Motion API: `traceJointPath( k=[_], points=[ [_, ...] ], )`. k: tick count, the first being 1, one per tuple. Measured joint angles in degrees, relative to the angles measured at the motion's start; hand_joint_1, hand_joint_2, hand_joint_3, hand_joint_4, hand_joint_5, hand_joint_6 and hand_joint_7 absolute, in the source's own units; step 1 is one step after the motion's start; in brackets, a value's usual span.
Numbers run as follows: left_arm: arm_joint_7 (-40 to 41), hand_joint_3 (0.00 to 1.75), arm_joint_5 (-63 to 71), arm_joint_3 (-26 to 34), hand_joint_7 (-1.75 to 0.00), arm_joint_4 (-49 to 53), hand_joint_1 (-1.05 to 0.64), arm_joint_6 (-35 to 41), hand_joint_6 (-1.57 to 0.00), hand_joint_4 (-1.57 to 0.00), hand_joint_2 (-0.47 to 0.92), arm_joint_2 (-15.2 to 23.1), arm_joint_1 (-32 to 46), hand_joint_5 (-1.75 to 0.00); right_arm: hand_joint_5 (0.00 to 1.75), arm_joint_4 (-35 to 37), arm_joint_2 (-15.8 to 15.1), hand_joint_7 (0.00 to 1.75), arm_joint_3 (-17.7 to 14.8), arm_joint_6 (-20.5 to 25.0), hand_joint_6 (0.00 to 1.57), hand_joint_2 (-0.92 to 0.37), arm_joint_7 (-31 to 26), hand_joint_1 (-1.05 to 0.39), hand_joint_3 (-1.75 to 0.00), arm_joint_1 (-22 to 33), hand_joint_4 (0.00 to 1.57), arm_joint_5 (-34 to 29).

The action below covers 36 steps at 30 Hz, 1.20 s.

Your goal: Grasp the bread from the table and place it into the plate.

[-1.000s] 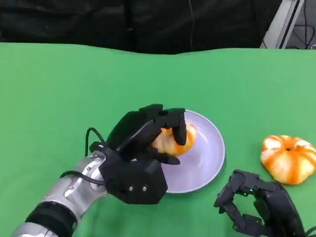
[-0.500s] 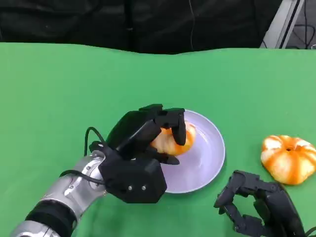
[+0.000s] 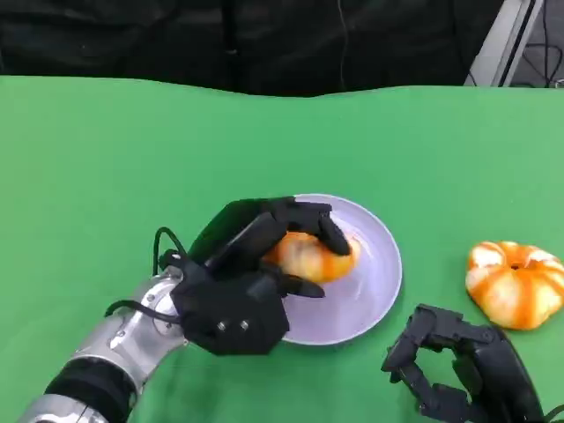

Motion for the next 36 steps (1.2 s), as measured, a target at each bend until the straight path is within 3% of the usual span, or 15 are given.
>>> traceJointPath(
  k=[9,14,24,36],
  points=[
    [-8.4,0.53,-5.0,1.9,0.0,-0.1,-0.76,1.3,-0.61,-0.74,0.92,-1.0,0.0,0.0,1.55,0.0,0.0,1.29,0.0,0.0,0.81,-0.69,-1.0,-0.26,-0.8,0.0,0.81,-0.8],
    [-12.7,0.71,-8.0,2.8,0.0,-1.3,-0.88,2.2,-0.49,-0.54,0.92,-1.4,0.4,0.0,1.55,0.0,0.0,1.29,0.0,0.0,0.82,-0.67,-1.0,-0.25,-0.82,0.0,0.81,-1.1],
    [-15.9,0.83,-9.4,4.6,0.0,-4.7,-1.01,3.0,-0.32,-0.34,0.92,-1.3,3.1,0.0,1.54,-0.3,0.0,1.28,0.3,0.0,0.82,-0.66,-0.9,-0.21,-0.83,0.0,0.81,-0.9],
    [-17.2,0.71,-19.1,10.9,-0.01,-8.1,-0.91,-3.1,-0.36,-0.41,0.92,-1.8,6.7,-0.02,1.58,-1.0,0.0,1.3,0.6,0.2,0.8,-0.67,-0.7,-0.24,-0.8,0.1,0.79,-0.2]
  ],
)
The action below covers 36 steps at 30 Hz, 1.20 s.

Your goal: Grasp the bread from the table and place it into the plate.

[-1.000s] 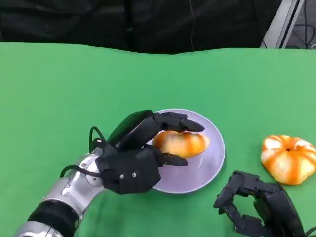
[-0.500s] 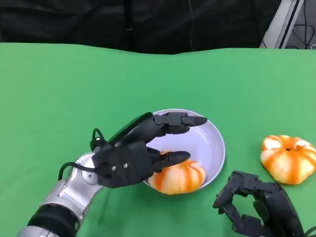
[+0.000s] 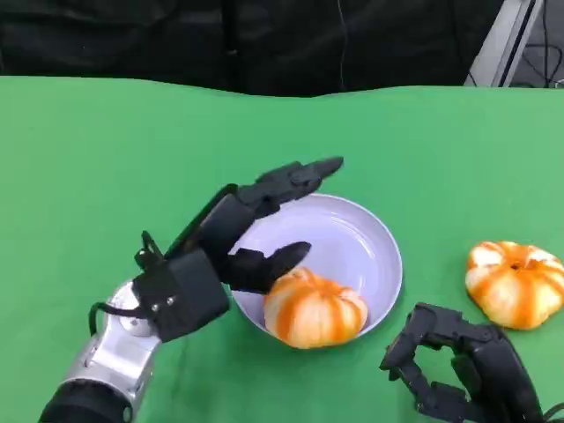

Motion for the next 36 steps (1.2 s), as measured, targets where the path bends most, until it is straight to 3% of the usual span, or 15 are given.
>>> traceJointPath(
  k=[7,18,36],
  points=[
    [-4.7,0.64,-11.2,5.0,-0.01,-10.2,-0.91,1.5,-0.38,-0.44,0.92,0.6,7.2,-0.02,1.58,-0.2,0.0,1.3,0.3,0.4,0.81,-0.67,0.3,-0.23,-0.8,0.2,0.8,0.2],
    [-11.1,0.55,-18.6,7.3,0.0,-22.0,-0.94,6.6,-0.38,-0.46,0.92,1.4,17.6,-0.01,1.57,0.1,-0.4,1.31,0.1,0.4,0.8,-0.67,0.8,-0.24,-0.83,-0.1,0.8,0.3],
    [-19.1,0.4,-27.2,9.2,-0.01,-28.6,-0.85,7.7,-0.44,-0.54,0.92,-1.1,32.0,-0.02,1.58,-0.3,-0.4,1.3,0.0,0.7,0.8,-0.67,1.0,-0.23,-0.81,0.1,0.8,0.4]
  ],
)
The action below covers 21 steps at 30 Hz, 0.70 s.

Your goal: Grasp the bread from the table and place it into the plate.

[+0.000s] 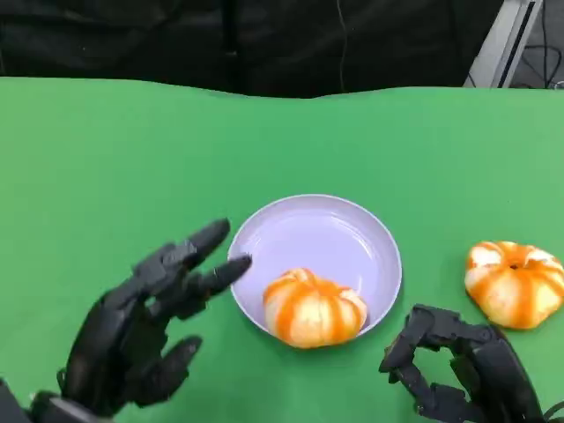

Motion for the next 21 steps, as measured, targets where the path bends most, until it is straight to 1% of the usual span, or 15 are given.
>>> traceJointPath(
  k=[5,13,21],
  points=[
    [-1.7,0.39,0.2,0.0,-0.02,3.2,-0.85,-3.6,-0.46,-0.57,0.92,-1.3,1.8,-0.03,1.6,0.1,0.0,1.3,-0.1,0.0,0.8,-0.66,0.1,-0.22,-0.83,0.0,0.79,0.1],
    [-2.2,0.34,1.5,-0.2,-0.01,7.7,-0.85,-6.6,-0.46,-0.59,0.92,-3.5,4.0,-0.02,1.6,0.5,0.0,1.31,-0.3,0.0,0.8,-0.66,0.3,-0.23,-0.84,-0.1,0.79,0.4],
    [-3.9,0.33,1.9,-0.2,0.0,12.7,-0.83,-8.9,-0.46,-0.58,0.92,-4.1,3.7,-0.01,1.61,0.3,-0.1,1.32,-0.4,0.0,0.8,-0.65,0.4,-0.23,-0.85,-0.1,0.79,0.5]
  ],
)
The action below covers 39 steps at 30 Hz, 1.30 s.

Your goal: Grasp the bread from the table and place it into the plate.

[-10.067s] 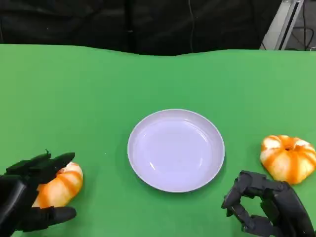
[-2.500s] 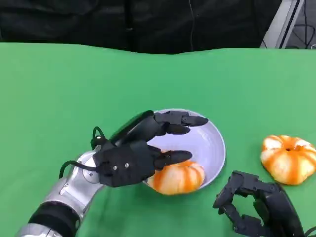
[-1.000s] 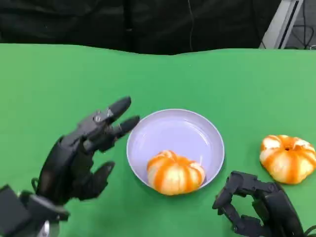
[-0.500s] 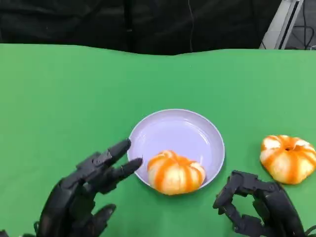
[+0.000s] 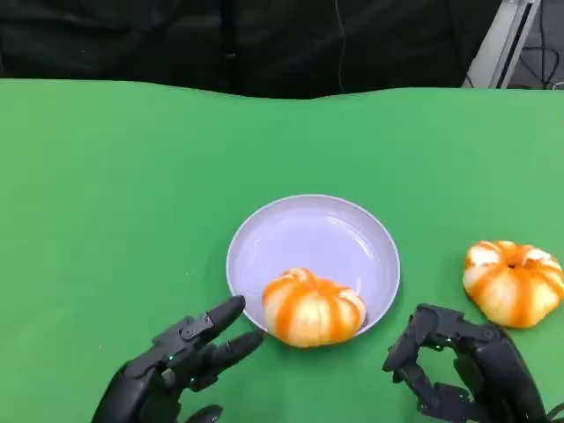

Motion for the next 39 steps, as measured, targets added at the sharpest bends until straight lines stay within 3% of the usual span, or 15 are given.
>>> traceJointPath(
  k=[2,7,9,10,13,17,20,21,22,24,25,27,33,39],
  points=[
    [-0.4,0.32,0.0,0.1,-0.01,0.4,-0.77,-0.4,-0.46,-0.59,0.92,0.0,-0.2,-0.02,1.61,-0.1,0.0,1.32,0.0,0.0,0.8,-0.65,0.0,-0.23,-0.85,0.0,0.79,0.0],
    [-0.7,0.14,0.1,0.4,-0.02,2.5,-0.04,-0.9,-0.53,-0.62,0.92,0.0,-0.8,-0.01,1.61,-0.1,0.0,1.32,0.0,0.0,0.8,-0.64,0.4,-0.22,-0.87,0.0,0.77,0.5],
    [-0.6,0.16,0.5,0.7,-0.02,3.2,0.08,-1.0,-0.55,-0.63,0.92,0.0,-0.9,-0.01,1.6,-0.1,0.0,1.31,0.0,0.0,0.8,-0.64,0.6,-0.22,-0.87,0.0,0.77,0.7],
    [-0.5,0.21,0.7,0.8,-0.01,3.5,0.09,-1.3,-0.55,-0.64,0.89,-0.1,-1.0,-0.01,1.6,-0.1,0.0,1.31,0.0,0.0,0.8,-0.64,0.7,-0.22,-0.87,0.0,0.77,0.8],
    [0.2,0.66,1.7,1.4,0.0,4.2,0.11,-1.9,-0.56,-0.65,0.66,-0.2,-1.2,0.0,1.6,-0.1,0.0,1.31,0.0,0.0,0.8,-0.64,0.9,-0.22,-0.88,0.0,0.77,0.8],
    [0.9,0.92,2.2,1.8,-0.02,4.2,0.15,-2.0,-0.64,-0.73,0.55,-0.5,-1.5,-0.02,1.6,-0.1,0.0,1.31,0.0,0.0,0.8,-0.63,0.9,-0.22,-0.88,0.0,0.78,0.8],
    [3.3,0.92,4.1,2.7,-0.04,4.6,0.14,-3.1,-0.74,-0.85,0.55,-0.8,-2.0,-0.05,1.6,-0.1,0.0,1.32,-0.1,0.0,0.8,-0.63,0.9,-0.23,-0.89,0.0,0.79,0.7],
    [4.2,0.75,4.7,2.9,-0.16,4.8,0.08,-3.8,-0.96,-1.0,0.7,-1.0,-2.3,-0.27,1.6,-0.1,0.0,1.32,-0.1,0.0,0.8,-0.63,0.9,-0.23,-0.89,0.0,0.79,0.7],
    [5.7,0.62,6.2,3.4,-0.3,5.3,0.05,-5.0,-1.06,-1.0,0.8,-1.1,-2.6,-0.6,1.6,-0.1,0.0,1.32,-0.1,0.0,0.8,-0.62,0.8,-0.23,-0.89,0.0,0.79,0.7],
    [9.0,0.55,9.6,4.5,-0.79,6.5,0.03,-7.7,-1.02,-0.97,0.87,-1.3,-3.1,-1.07,1.59,-0.1,0.0,1.31,-0.2,0.0,0.8,-0.63,0.8,-0.22,-0.89,0.0,0.79,0.6],
    [10.5,0.56,11.0,4.9,-0.91,7.0,0.02,-8.9,-0.99,-0.96,0.86,-1.3,-3.5,-1.16,1.59,-0.1,-0.1,1.31,-0.2,0.0,0.8,-0.63,0.8,-0.22,-0.89,0.0,0.8,0.6],
    [12.0,0.66,12.0,5.1,-1.03,7.8,0.01,-10.3,-0.98,-0.96,0.79,-1.3,-4.0,-1.28,1.59,-0.2,-0.1,1.3,-0.2,0.0,0.8,-0.63,0.8,-0.22,-0.89,0.0,0.8,0.7],
    [14.4,0.91,14.5,4.4,-1.08,10.4,0.0,-12.6,-0.99,-0.95,0.64,-1.3,-4.7,-1.41,1.59,-0.2,-0.1,1.31,-0.2,0.0,0.8,-0.63,0.9,-0.22,-0.88,0.0,0.8,0.7],
    [16.2,1.03,17.4,2.7,-1.23,11.9,-0.05,-14.7,-0.91,-0.9,0.58,-1.3,-4.7,-1.51,1.59,-0.2,-0.1,1.31,-0.2,0.0,0.8,-0.64,1.0,-0.22,-0.87,0.0,0.79,0.8]
  ],
)
